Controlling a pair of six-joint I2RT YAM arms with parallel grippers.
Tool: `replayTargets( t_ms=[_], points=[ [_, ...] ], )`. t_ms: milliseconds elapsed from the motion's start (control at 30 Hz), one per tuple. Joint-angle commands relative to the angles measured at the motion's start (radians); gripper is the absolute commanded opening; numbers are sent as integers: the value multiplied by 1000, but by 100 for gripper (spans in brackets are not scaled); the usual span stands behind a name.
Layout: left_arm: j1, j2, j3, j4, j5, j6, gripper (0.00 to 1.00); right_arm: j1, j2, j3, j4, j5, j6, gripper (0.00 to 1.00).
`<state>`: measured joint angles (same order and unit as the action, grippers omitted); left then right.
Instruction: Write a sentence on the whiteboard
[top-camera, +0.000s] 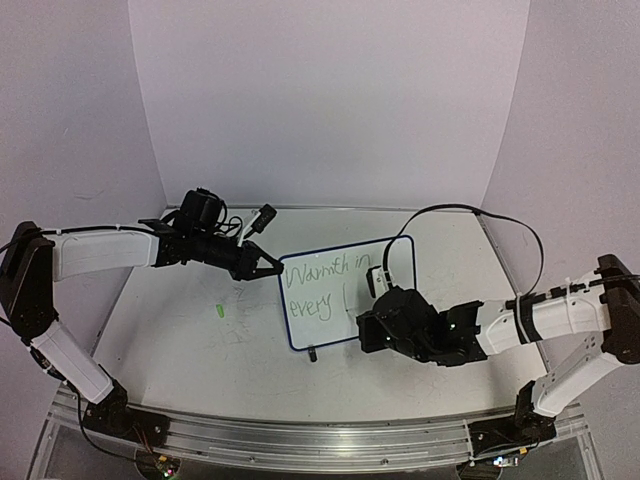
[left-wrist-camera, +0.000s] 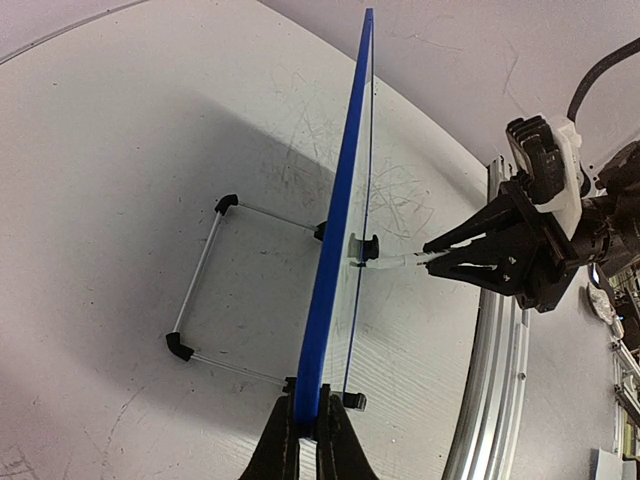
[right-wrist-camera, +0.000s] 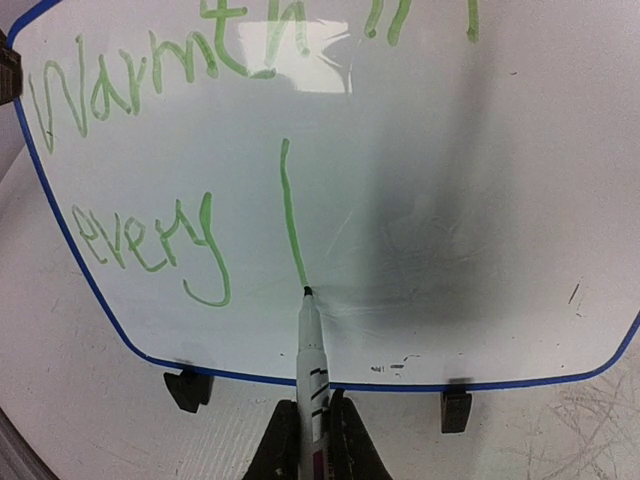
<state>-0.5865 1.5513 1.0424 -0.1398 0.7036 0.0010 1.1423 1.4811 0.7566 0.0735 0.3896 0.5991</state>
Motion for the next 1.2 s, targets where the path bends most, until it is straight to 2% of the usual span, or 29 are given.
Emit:
replayTargets(
  t_ms=[0, 600, 1167],
  points=[
    [-4, -22, 6, -15, -65, 68, 0, 2, 8, 36, -2, 46, -13, 0],
    [-4, -14, 8, -15, -58, 68, 0, -5, 20, 84, 12, 96, -49, 0],
    [-4, -11, 8, -15, -56, 68, 0, -9, 1, 70, -63, 129, 16, 0]
  ],
)
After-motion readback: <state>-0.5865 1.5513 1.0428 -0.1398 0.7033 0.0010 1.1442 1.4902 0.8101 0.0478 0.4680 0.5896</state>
